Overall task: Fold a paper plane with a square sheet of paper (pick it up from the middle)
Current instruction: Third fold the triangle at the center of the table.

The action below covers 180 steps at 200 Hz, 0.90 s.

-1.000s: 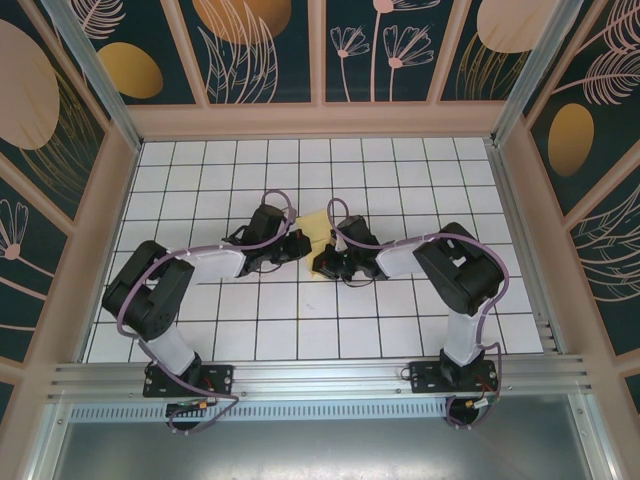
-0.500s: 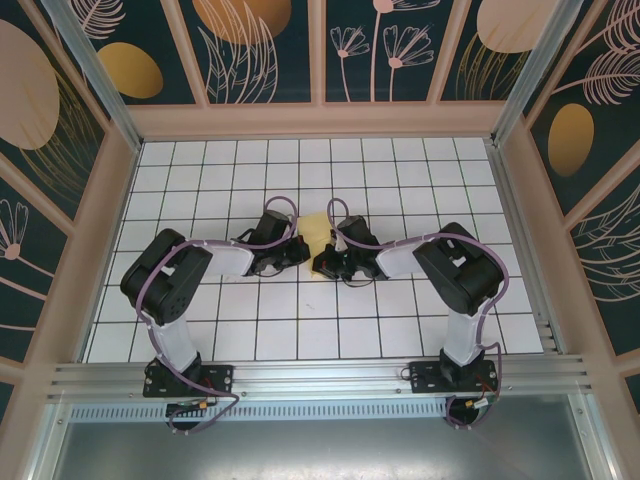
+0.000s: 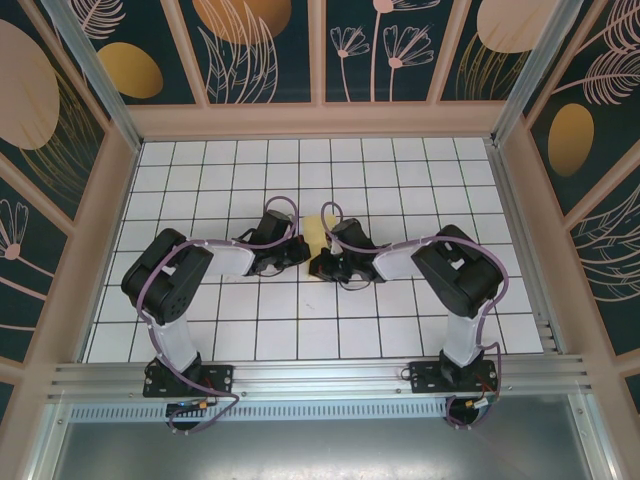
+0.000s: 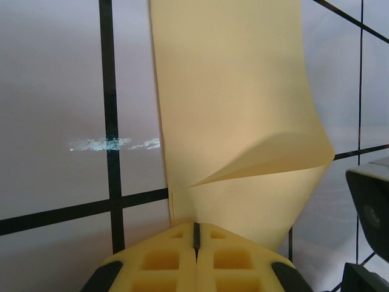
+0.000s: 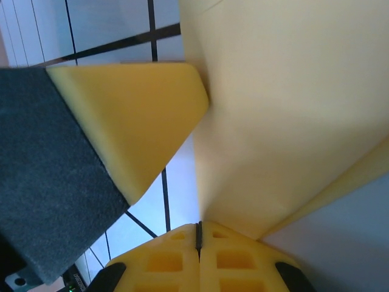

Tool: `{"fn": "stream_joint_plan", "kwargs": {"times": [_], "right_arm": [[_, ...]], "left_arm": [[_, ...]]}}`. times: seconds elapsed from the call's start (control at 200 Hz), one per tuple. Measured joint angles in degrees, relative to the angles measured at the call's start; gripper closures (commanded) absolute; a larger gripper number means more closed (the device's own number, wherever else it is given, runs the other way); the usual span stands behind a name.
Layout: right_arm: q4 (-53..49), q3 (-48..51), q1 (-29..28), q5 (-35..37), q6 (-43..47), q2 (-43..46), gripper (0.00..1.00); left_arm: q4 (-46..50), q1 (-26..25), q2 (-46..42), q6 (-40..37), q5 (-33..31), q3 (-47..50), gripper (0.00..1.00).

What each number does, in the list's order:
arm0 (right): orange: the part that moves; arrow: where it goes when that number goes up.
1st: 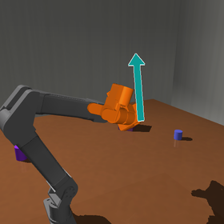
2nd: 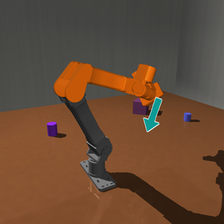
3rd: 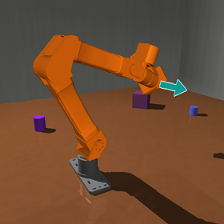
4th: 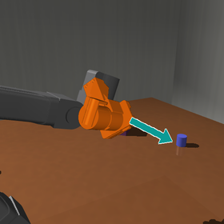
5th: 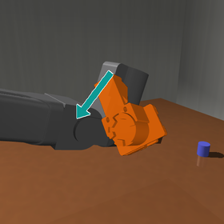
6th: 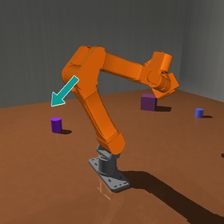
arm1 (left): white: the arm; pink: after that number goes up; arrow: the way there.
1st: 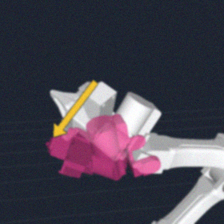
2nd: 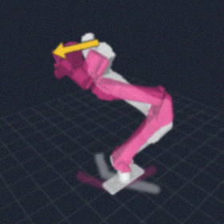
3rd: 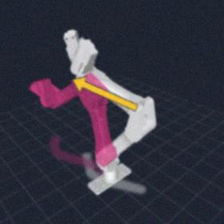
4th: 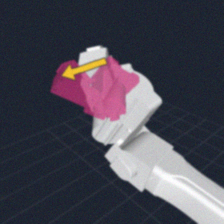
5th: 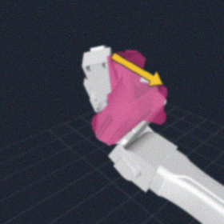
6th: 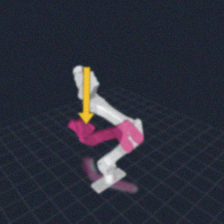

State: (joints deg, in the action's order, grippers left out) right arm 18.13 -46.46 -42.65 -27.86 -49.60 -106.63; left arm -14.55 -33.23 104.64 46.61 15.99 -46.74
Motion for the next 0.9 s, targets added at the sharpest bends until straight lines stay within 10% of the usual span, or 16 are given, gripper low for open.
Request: {"fn": "stream_joint_plan", "kwargs": {"times": [0.901], "right_arm": [[-8.00, -3.56, 7.15, 5.49, 5.49, 5.97, 0.94]], "left_arm": [[1.36, 0.00, 1.14, 0.09, -1.51, -2.21, 1.00]]}}
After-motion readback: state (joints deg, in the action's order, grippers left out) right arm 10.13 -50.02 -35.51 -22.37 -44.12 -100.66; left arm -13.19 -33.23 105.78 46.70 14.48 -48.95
